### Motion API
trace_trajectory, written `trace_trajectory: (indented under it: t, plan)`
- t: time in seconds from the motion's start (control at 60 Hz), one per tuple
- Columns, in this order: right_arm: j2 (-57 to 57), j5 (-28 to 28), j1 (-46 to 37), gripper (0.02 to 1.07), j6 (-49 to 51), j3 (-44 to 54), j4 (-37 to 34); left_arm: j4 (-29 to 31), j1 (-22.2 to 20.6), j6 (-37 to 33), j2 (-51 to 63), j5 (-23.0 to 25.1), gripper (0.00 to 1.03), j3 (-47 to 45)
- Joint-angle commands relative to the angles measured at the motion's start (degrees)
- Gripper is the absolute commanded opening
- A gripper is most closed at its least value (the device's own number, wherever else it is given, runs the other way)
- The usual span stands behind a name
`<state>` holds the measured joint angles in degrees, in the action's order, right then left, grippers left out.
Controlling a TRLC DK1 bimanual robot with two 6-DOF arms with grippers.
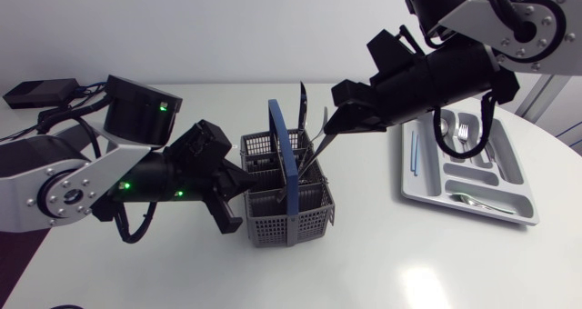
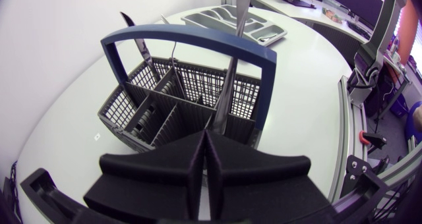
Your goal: Sort the cutlery from the basket into the organizer compartments.
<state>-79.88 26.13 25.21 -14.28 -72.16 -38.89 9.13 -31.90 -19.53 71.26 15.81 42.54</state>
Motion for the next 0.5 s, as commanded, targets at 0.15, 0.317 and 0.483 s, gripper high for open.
trace_trajectory:
  t: [0.15, 0.317, 0.483]
  plan:
    - [5.9, -1.0, -3.0, 0.07, 2.2, -3.8, -3.7, 0.1, 0.1, -1.0, -1.4, 0.3, 0.04, 0.4]
    - [9.0, -0.9, -5.9, 0.07, 3.6, -5.4, -6.5, 0.0, -0.3, -1.0, -1.4, 0.3, 0.04, 0.5]
    - [10.5, -0.4, -10.2, 0.07, 6.3, -6.9, -10.1, 0.0, -0.5, -1.0, -1.3, 0.3, 0.04, 0.6]
